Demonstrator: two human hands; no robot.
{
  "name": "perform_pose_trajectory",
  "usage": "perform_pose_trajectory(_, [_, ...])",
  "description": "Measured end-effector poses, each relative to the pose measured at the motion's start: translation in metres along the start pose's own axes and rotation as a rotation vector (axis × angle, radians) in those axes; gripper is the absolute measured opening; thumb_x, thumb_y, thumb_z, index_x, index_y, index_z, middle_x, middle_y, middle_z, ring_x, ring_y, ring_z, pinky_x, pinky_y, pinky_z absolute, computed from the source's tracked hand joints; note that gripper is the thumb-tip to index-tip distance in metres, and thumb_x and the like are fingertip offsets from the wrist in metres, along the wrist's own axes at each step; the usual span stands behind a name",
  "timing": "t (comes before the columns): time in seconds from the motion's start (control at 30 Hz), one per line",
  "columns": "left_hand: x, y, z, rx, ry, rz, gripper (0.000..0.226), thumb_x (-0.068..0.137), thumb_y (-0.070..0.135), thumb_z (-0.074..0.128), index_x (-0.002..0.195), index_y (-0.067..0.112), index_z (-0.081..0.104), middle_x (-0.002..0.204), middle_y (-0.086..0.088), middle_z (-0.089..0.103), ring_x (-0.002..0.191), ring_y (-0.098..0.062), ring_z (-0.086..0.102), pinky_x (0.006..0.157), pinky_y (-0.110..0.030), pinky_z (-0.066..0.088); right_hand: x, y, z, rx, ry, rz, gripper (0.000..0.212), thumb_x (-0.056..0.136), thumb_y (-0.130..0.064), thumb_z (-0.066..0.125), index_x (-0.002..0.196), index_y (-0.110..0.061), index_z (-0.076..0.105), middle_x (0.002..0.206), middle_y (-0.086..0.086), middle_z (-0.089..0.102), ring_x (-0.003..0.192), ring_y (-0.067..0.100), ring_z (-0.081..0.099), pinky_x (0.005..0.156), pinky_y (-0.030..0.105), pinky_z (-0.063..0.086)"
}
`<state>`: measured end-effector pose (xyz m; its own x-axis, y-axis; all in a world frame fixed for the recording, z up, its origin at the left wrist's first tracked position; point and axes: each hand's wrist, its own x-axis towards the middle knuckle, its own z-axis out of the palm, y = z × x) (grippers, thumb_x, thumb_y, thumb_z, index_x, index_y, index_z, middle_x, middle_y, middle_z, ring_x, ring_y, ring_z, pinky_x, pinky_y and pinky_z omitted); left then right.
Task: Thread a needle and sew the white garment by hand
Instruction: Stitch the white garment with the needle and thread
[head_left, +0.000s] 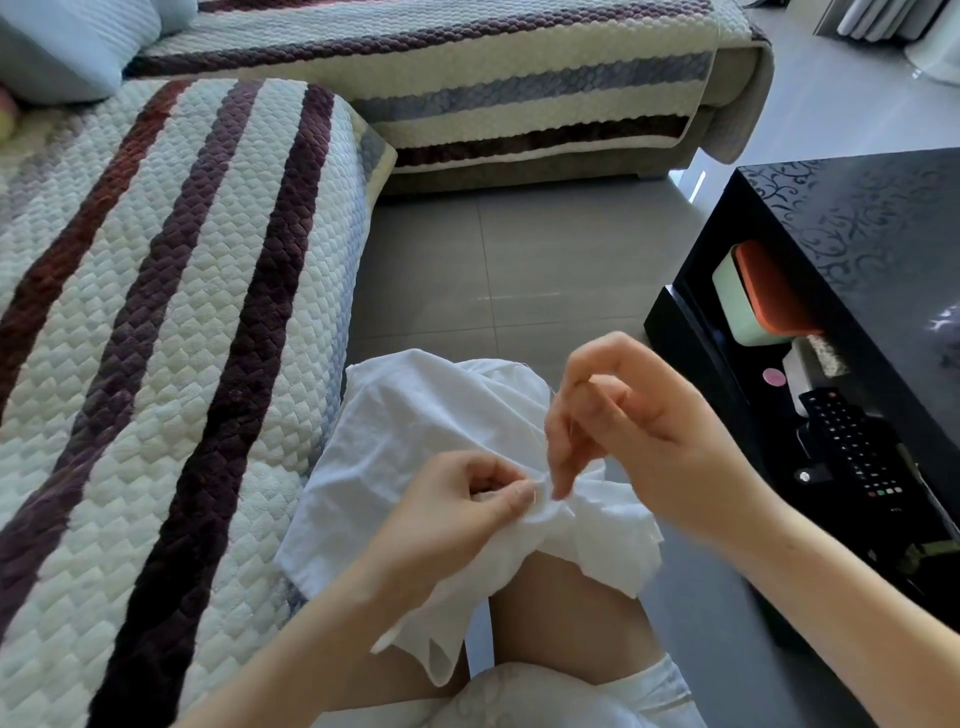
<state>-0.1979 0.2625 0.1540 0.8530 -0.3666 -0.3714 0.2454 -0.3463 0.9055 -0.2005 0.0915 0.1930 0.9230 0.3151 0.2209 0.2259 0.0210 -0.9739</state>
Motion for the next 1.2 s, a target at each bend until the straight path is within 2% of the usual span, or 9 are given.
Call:
perform_pose_trajectory(0.13, [0.001, -0.002, -0.019, -0.112, -0.055, -0.068, 0.011, 0.086, 0.015, 0.067, 0.082, 0.008, 0.073, 0.071, 0.006, 0.068, 0.069, 0.000, 0.061, 0.065, -0.013, 0.044, 0.019, 0.038, -0.069, -0.043, 0.174, 0.332, 0.026, 0.092, 0.006, 0.044, 0.079, -0.016, 0.051, 0.049, -0.006, 0.038, 0.041, 0.008, 0.027, 0.039, 0.018, 0.020])
perform_pose_trajectory(0.23, [0.000, -0.003, -0.027, -0.145, -0.100, -0.109, 0.017, 0.077, 0.026, 0.073, 0.079, 0.010, 0.074, 0.071, 0.002, 0.069, 0.068, -0.004, 0.061, 0.063, -0.013, 0.045, 0.043, 0.076, -0.145, -0.338, 0.558, 0.382, 0.031, 0.094, 0.005, 0.039, 0.078, -0.019, 0.051, 0.053, -0.006, 0.043, 0.040, 0.003, 0.032, 0.039, 0.018, 0.025])
perform_pose_trajectory(0.37, [-0.001, -0.006, -0.031, -0.206, -0.093, -0.120, 0.017, 0.074, 0.029, 0.078, 0.076, 0.012, 0.075, 0.072, -0.001, 0.069, 0.068, -0.006, 0.061, 0.063, -0.014, 0.046, 0.039, 0.113, -0.221, -0.926, 0.893, 0.652, 0.018, 0.096, -0.021, 0.042, 0.104, -0.012, 0.056, 0.107, 0.016, 0.062, 0.098, 0.034, 0.058, 0.082, 0.038, 0.041])
perform_pose_trajectory(0.47, [-0.001, -0.006, -0.033, -0.228, -0.104, -0.119, 0.017, 0.074, 0.026, 0.078, 0.078, 0.010, 0.076, 0.076, -0.003, 0.071, 0.071, -0.009, 0.063, 0.065, -0.014, 0.048, 0.048, 0.106, -0.187, -0.916, 0.793, 0.582, 0.020, 0.093, -0.032, 0.052, 0.102, -0.016, 0.059, 0.099, 0.009, 0.065, 0.097, 0.031, 0.058, 0.082, 0.036, 0.041])
perform_pose_trajectory(0.6, [0.001, -0.005, -0.034, -0.233, -0.099, -0.137, 0.018, 0.074, 0.025, 0.075, 0.081, 0.008, 0.075, 0.077, -0.004, 0.071, 0.072, -0.009, 0.063, 0.066, -0.016, 0.049, 0.034, 0.072, -0.090, -0.634, 0.219, 0.161, 0.016, 0.080, -0.038, 0.065, 0.081, -0.022, 0.068, 0.071, 0.005, 0.063, 0.065, 0.026, 0.054, 0.063, 0.036, 0.043])
perform_pose_trajectory(0.77, [0.002, -0.004, -0.034, -0.248, -0.116, -0.132, 0.017, 0.075, 0.025, 0.077, 0.078, 0.008, 0.076, 0.077, -0.006, 0.070, 0.070, -0.009, 0.063, 0.064, -0.016, 0.050, -0.006, 0.071, -0.034, -0.842, -0.176, 0.055, 0.030, 0.076, -0.053, 0.057, 0.084, -0.029, 0.072, 0.061, -0.015, 0.054, 0.053, -0.004, 0.040, 0.057, 0.009, 0.032])
perform_pose_trajectory(0.87, [0.003, -0.002, -0.033, -0.259, -0.125, -0.128, 0.014, 0.076, 0.023, 0.075, 0.077, 0.009, 0.076, 0.076, -0.006, 0.070, 0.068, -0.009, 0.064, 0.063, -0.016, 0.050, -0.006, 0.071, -0.030, -0.778, -0.170, 0.086, 0.028, 0.077, -0.048, 0.055, 0.074, -0.024, 0.070, 0.061, -0.007, 0.060, 0.053, -0.001, 0.041, 0.056, 0.015, 0.034])
perform_pose_trajectory(1.0, [0.002, -0.004, -0.032, -0.242, -0.111, -0.124, 0.019, 0.075, 0.024, 0.078, 0.080, 0.006, 0.074, 0.076, -0.006, 0.071, 0.069, -0.009, 0.064, 0.064, -0.016, 0.050, 0.010, 0.024, -0.043, -0.174, -0.022, 0.139, 0.009, 0.068, -0.021, 0.077, 0.063, -0.023, 0.070, 0.056, -0.002, 0.060, 0.055, 0.002, 0.049, 0.054, 0.016, 0.039])
perform_pose_trajectory(1.2, [0.010, -0.007, -0.029, -0.158, -0.071, -0.160, 0.011, 0.083, 0.016, 0.069, 0.080, 0.007, 0.075, 0.073, -0.001, 0.069, 0.069, -0.007, 0.062, 0.066, -0.016, 0.047, 0.055, -0.043, -0.083, 0.478, 0.192, -0.094, 0.017, 0.079, -0.026, 0.067, 0.062, -0.020, 0.067, 0.047, -0.011, 0.034, 0.046, 0.007, 0.020, 0.048, 0.021, 0.014])
